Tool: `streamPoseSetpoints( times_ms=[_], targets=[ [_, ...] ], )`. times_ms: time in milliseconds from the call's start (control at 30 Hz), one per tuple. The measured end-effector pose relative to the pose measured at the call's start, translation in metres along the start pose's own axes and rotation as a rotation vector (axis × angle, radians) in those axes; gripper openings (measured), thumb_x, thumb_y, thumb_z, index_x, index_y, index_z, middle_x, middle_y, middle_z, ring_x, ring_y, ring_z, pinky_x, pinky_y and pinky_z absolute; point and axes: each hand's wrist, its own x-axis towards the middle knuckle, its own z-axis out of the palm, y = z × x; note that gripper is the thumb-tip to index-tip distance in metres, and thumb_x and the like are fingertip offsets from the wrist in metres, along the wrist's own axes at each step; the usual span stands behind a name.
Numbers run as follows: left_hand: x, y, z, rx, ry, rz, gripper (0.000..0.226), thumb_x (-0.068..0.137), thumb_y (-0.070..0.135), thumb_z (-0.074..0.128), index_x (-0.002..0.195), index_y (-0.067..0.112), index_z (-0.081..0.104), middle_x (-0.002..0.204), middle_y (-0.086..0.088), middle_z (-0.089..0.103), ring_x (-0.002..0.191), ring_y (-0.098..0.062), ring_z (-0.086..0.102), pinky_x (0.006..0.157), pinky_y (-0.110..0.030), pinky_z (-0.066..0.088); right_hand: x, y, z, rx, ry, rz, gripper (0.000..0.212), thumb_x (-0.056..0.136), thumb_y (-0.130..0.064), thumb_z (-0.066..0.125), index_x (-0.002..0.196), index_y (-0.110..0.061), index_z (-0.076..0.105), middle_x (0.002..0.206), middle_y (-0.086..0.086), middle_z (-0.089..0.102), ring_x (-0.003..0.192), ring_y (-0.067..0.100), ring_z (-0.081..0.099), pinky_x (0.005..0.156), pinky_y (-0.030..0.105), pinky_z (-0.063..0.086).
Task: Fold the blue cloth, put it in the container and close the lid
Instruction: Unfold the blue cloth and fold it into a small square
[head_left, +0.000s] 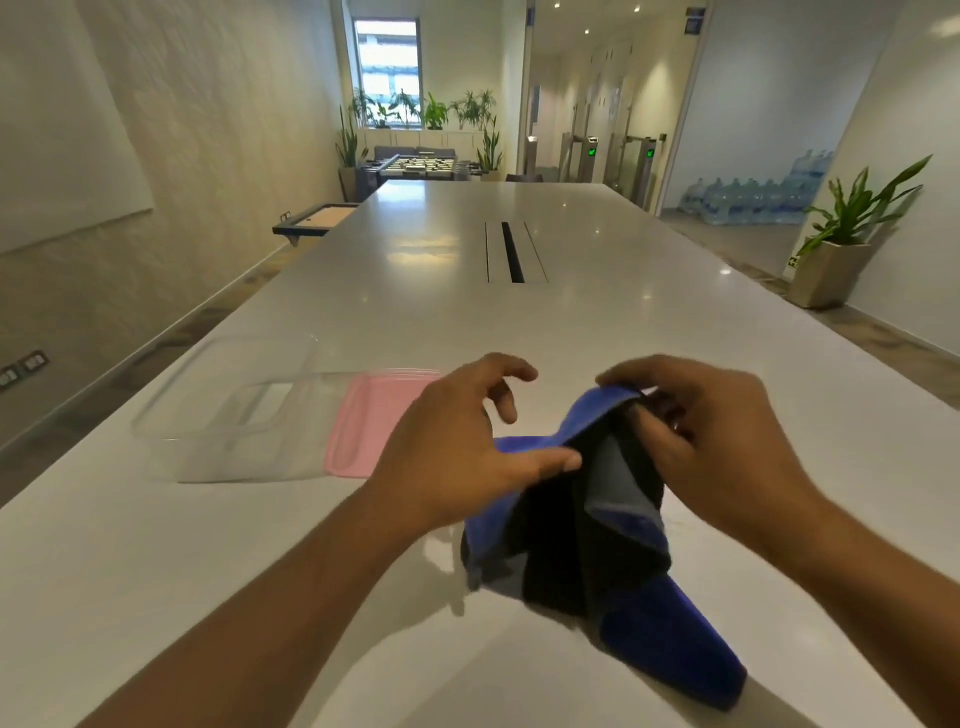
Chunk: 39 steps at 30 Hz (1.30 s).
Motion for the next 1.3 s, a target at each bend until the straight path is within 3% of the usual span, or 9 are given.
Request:
streamPoseSetpoints(
  times_ms=[133, 233, 367, 533, 733, 933, 1033, 1167, 1300],
  targets=[
    [0.003, 0.007, 0.0, 0.269, 0.048, 0.019, 0.024, 0.085, 0.03, 0.063, 0.107, 0.036, 0.064, 0.092, 0.016, 0.064, 0.078, -0.005, 0.059, 0.077, -0.025, 0.052, 0.022, -0.012, -0.039, 0.006, 0.022, -0.04, 0.032, 0.089, -0.01, 0.057, 0.112, -0.032, 0.061, 0.089, -0.02, 0.057, 0.077, -0.006, 0.058, 0.059, 0.003, 0.049],
    [0.011, 0.007, -0.023, 0.309, 0.256, 0.0, 0.021, 0.09, 0.023, 0.058, 0.109, 0.029, 0.067, 0.094, 0.009, 0.068, 0.08, -0.009, 0.059, 0.074, -0.022, 0.044, 0.035, -0.005, -0.065, -0.265, 0.022, -0.08, 0.027, 0.091, -0.01, 0.059, 0.111, -0.027, 0.066, 0.091, -0.009, 0.061, 0.072, 0.007, 0.057, 0.066, 0.02, 0.046],
    [0.022, 0.018, -0.055, 0.243, 0.415, 0.086, 0.022, 0.092, 0.024, 0.056, 0.108, 0.021, 0.071, 0.103, -0.002, 0.073, 0.089, -0.018, 0.064, 0.087, -0.032, 0.052, 0.043, 0.004, -0.087, -0.442, 0.078, -0.15, 0.02, 0.087, -0.018, 0.066, 0.107, -0.018, 0.071, 0.089, -0.001, 0.066, 0.065, 0.01, 0.054, 0.066, 0.025, 0.042],
    [0.032, 0.026, -0.078, 0.168, 0.52, 0.142, 0.022, 0.092, 0.019, 0.058, 0.108, 0.019, 0.072, 0.105, -0.004, 0.074, 0.092, -0.019, 0.065, 0.091, -0.038, 0.054, 0.05, 0.017, -0.098, -0.67, -0.085, -0.044, 0.019, 0.085, -0.026, 0.068, 0.104, -0.03, 0.071, 0.079, -0.008, 0.061, 0.068, 0.013, 0.055, 0.058, 0.027, 0.043],
    [0.029, 0.023, -0.083, -0.018, 0.601, 0.107, 0.018, 0.091, 0.024, 0.06, 0.107, 0.027, 0.069, 0.095, 0.008, 0.066, 0.073, -0.013, 0.062, 0.076, -0.026, 0.056, 0.052, 0.026, -0.103, -0.431, 0.228, -0.022, 0.024, 0.088, -0.026, 0.064, 0.11, -0.021, 0.07, 0.084, -0.004, 0.062, 0.07, 0.021, 0.061, 0.074, 0.04, 0.052],
    [0.049, 0.038, -0.109, -0.092, 0.661, 0.166, 0.017, 0.086, 0.025, 0.067, 0.103, 0.024, 0.07, 0.097, 0.005, 0.07, 0.07, -0.016, 0.067, 0.066, -0.028, 0.06, 0.072, 0.019, -0.121, -0.003, 0.386, -0.022, 0.019, 0.086, -0.043, 0.062, 0.104, -0.045, 0.063, 0.09, -0.012, 0.069, 0.063, 0.015, 0.071, 0.057, 0.032, 0.059],
    [0.062, 0.047, -0.128, -0.125, 0.648, 0.212, 0.017, 0.086, 0.024, 0.067, 0.103, 0.023, 0.069, 0.093, 0.0, 0.071, 0.066, -0.016, 0.07, 0.066, -0.032, 0.062, 0.085, 0.008, -0.134, 0.12, 0.38, -0.017, 0.008, 0.086, -0.032, 0.067, 0.094, -0.035, 0.066, 0.084, -0.007, 0.069, 0.052, 0.005, 0.066, 0.042, 0.015, 0.05],
    [0.065, 0.058, -0.147, -0.17, 0.66, 0.282, 0.016, 0.086, 0.025, 0.066, 0.101, 0.024, 0.069, 0.093, 0.005, 0.072, 0.076, -0.011, 0.071, 0.07, -0.021, 0.06, 0.089, -0.005, -0.152, 0.246, 0.403, -0.01, 0.009, 0.074, -0.049, 0.069, 0.079, -0.041, 0.069, 0.078, -0.008, 0.072, 0.061, 0.011, 0.067, 0.051, 0.025, 0.05],
    [0.061, 0.065, -0.153, -0.199, 0.694, 0.305, 0.014, 0.083, 0.029, 0.069, 0.096, 0.025, 0.07, 0.089, 0.004, 0.072, 0.073, -0.019, 0.069, 0.065, -0.025, 0.06, 0.085, -0.014, -0.166, 0.361, 0.362, -0.002, 0.019, 0.072, -0.055, 0.069, 0.084, -0.04, 0.072, 0.078, -0.008, 0.074, 0.057, 0.011, 0.066, 0.046, 0.016, 0.049]
  ],
)
